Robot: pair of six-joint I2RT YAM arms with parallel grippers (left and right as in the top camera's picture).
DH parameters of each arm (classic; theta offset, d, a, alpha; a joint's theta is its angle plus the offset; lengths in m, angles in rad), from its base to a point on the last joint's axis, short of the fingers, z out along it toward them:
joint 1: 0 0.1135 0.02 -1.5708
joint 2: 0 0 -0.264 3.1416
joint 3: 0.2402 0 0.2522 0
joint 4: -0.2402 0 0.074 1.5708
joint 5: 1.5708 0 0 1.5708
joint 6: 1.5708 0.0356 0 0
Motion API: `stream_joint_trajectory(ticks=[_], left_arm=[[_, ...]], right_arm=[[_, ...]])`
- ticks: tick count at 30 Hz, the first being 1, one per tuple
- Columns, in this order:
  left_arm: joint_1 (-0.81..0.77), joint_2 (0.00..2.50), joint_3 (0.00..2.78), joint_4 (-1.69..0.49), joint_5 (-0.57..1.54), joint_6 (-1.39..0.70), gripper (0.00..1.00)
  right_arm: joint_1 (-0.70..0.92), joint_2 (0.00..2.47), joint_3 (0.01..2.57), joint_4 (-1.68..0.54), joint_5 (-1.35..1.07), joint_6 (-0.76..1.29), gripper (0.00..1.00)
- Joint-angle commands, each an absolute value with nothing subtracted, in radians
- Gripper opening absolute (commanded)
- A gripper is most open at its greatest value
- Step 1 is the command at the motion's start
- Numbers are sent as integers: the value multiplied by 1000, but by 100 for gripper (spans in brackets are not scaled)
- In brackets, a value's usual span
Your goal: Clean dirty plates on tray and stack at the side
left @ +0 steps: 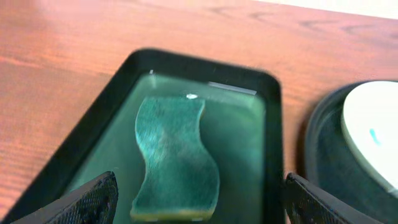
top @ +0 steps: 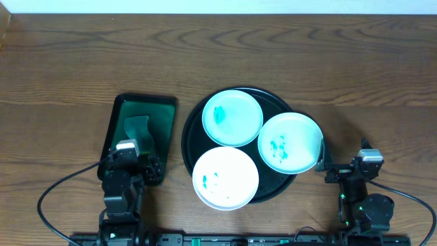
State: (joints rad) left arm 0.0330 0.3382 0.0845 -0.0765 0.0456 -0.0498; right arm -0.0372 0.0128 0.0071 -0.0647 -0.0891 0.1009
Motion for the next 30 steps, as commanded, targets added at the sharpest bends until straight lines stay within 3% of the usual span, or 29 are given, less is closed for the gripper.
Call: stream_joint_trajectory(ticks=[1, 21, 30], left_arm=[[38, 339, 140, -75, 72, -62, 85], [38, 347, 409, -367, 72, -84, 85], [38, 517, 625, -581, 72, -84, 85]], right_arm=[[-45, 13, 6, -70, -80, 88, 99], [-45, 13, 6, -70, -80, 88, 99], [-45, 13, 6, -70, -79, 88, 99]])
